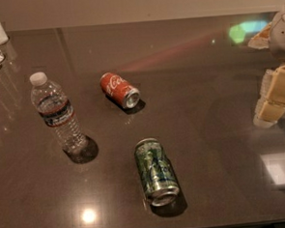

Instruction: Place green can upright

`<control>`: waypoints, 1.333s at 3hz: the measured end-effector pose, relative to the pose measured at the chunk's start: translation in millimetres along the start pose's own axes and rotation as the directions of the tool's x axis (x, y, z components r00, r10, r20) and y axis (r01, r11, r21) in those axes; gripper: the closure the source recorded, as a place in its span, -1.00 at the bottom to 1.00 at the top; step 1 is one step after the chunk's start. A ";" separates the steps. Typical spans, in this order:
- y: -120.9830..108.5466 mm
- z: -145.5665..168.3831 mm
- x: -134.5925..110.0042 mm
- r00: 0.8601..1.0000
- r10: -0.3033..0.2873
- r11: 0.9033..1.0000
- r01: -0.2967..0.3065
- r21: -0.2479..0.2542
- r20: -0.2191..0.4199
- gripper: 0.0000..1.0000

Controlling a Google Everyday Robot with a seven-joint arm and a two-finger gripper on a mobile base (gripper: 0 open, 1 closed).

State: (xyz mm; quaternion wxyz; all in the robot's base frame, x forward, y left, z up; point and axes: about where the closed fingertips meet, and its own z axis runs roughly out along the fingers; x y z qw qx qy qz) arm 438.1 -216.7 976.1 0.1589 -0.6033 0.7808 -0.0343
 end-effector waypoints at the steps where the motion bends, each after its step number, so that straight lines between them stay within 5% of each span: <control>1: 0.0 0.0 0.0 1.000 0.000 1.000 0.000 0.000 0.000 -1.00; 3: 14.9 -0.3 -36.1 0.996 0.089 0.995 -0.089 -0.038 -0.009 -1.00; 4: 21.6 1.5 -64.0 0.981 0.192 0.979 -0.191 -0.070 0.000 -1.00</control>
Offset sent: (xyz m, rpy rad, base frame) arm -0.0106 0.0409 0.0001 -0.0014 0.0700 -0.0760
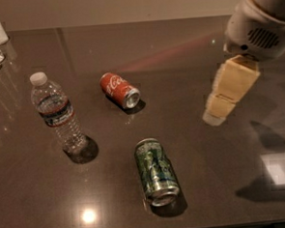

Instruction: Place green can upright

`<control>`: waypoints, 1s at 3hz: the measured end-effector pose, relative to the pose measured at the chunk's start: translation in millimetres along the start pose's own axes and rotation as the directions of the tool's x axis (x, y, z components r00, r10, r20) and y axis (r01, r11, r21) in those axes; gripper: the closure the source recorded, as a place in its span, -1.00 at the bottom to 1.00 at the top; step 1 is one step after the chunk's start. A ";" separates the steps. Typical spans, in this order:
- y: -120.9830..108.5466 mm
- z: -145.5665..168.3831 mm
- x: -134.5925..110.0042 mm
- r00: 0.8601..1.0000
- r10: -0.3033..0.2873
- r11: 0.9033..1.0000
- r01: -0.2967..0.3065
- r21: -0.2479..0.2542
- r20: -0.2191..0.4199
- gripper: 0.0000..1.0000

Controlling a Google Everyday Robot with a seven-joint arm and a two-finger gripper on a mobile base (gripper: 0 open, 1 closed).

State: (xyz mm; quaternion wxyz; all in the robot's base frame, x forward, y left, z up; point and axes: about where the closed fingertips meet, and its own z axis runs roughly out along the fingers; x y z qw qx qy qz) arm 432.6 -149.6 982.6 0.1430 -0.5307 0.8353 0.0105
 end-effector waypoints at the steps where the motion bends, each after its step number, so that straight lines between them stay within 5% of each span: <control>1: 15.9 5.6 -28.9 0.992 0.122 0.992 -0.121 -0.042 0.026 -1.00; 3: 53.5 20.4 -74.6 0.952 0.306 0.952 -0.306 0.013 -0.007 -1.00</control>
Offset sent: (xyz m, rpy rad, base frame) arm -0.0164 0.1035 -0.0229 0.1123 0.1471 -0.5231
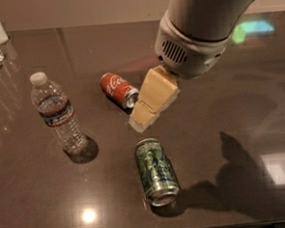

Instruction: Place green can upright

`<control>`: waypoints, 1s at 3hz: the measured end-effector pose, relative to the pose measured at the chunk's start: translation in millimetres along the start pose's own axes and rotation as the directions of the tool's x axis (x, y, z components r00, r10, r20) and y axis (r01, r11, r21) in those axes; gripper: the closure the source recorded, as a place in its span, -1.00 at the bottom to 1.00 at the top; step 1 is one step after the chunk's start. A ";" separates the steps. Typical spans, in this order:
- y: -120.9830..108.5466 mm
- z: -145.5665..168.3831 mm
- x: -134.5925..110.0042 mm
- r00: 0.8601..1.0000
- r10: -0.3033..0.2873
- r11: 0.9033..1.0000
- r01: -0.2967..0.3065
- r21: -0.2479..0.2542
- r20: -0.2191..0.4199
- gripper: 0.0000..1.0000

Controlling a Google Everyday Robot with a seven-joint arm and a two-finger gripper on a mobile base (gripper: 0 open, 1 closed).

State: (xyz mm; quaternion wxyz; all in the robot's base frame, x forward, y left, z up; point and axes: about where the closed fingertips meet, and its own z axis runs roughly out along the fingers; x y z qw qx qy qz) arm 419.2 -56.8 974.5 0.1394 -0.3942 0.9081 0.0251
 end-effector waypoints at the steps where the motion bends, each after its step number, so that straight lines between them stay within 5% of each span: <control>1: 15.9 0.4 -10.9 0.996 0.092 0.993 -0.091 0.074 -0.017 -1.00; 2: 18.7 -9.7 -14.0 0.983 0.181 0.979 -0.182 0.089 0.019 -1.00; 3: 24.3 -21.9 -17.0 0.984 0.171 0.979 -0.175 0.100 0.050 -1.00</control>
Offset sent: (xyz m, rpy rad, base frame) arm -0.0037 0.0161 0.0011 -0.0360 -0.0198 -0.0868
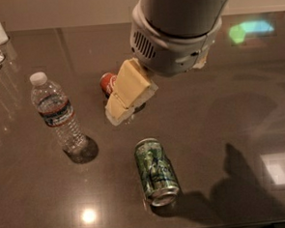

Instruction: Place green can upright

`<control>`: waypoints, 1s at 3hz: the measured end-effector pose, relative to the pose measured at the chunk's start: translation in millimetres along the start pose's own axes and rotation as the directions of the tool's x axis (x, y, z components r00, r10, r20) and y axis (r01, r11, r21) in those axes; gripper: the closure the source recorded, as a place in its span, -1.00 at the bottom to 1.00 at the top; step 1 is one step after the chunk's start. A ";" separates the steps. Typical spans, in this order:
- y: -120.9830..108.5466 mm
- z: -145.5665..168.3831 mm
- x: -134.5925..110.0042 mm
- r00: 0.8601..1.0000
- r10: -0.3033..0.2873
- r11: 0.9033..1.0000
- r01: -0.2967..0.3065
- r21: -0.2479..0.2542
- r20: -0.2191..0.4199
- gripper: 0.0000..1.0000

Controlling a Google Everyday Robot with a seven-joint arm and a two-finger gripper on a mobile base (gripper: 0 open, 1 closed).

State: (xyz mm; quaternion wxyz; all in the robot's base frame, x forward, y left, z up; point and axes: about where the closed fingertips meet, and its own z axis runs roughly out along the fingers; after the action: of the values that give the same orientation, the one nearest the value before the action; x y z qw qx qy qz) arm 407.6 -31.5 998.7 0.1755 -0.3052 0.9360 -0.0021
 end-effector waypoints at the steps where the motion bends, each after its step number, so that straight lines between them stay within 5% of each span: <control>1: 5.4 -4.7 2.5 1.000 0.026 1.000 -0.026 -0.008 -0.002 -1.00; 3: 27.1 21.6 21.4 0.994 0.055 0.997 -0.060 -0.049 -0.093 -1.00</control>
Offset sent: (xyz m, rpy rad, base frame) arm -0.0147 0.0025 -0.0599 -0.0064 0.1992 -0.0666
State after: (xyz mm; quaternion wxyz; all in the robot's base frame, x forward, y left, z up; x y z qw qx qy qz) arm 383.2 -19.4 968.4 0.1244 -0.2820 0.9512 0.0134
